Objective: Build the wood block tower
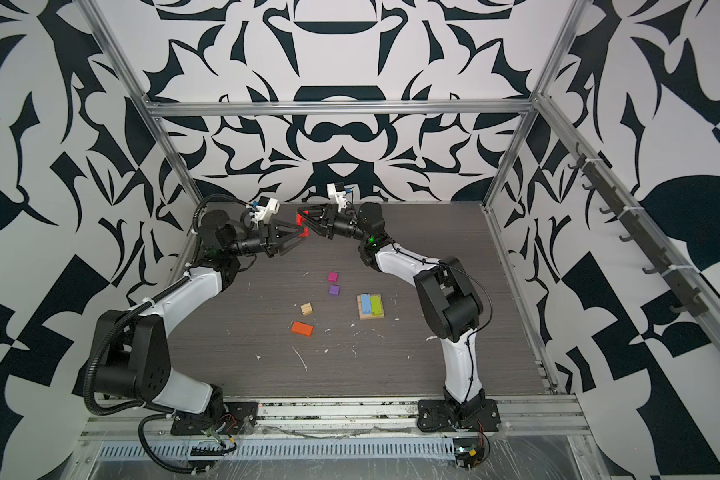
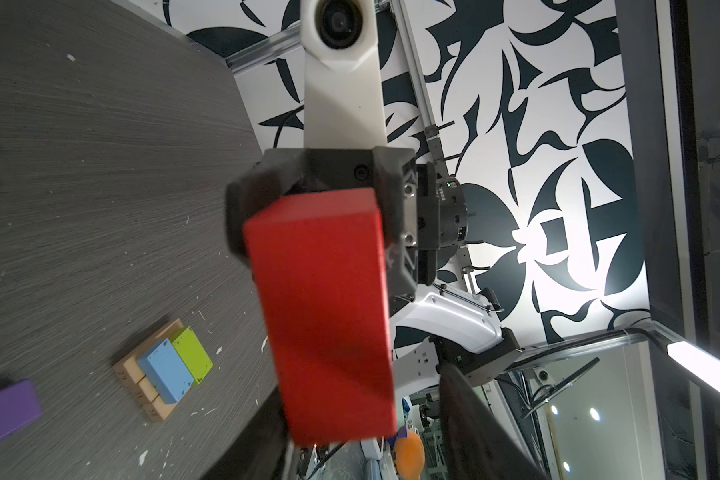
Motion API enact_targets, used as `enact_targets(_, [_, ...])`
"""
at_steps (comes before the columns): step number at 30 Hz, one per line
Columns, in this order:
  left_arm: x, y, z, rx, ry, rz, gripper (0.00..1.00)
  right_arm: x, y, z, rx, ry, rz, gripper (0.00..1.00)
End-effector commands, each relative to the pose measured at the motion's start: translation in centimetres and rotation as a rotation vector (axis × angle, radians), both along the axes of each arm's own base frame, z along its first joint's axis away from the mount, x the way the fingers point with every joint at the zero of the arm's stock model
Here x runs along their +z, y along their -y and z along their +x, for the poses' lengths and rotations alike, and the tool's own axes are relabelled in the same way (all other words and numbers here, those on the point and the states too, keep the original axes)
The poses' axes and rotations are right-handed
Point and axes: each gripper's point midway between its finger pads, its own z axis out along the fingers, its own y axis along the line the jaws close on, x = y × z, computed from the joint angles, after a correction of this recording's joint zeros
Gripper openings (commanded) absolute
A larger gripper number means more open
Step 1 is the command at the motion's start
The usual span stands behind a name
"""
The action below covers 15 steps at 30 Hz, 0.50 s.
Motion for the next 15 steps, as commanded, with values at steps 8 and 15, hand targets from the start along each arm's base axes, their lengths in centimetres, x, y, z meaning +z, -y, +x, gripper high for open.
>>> enact_targets(8, [1.71,0.28,0.61,-0.02,0.056,-0.02,0.45,3.25,0.0,-1.88,0.052,0.093,0.063,0.28])
enact_targets(15, [1.77,0.32,0.78,-0.021,0.05,-0.021,0.35,3.21,-0.11,-1.96,0.056,0.094,0.067,0.29])
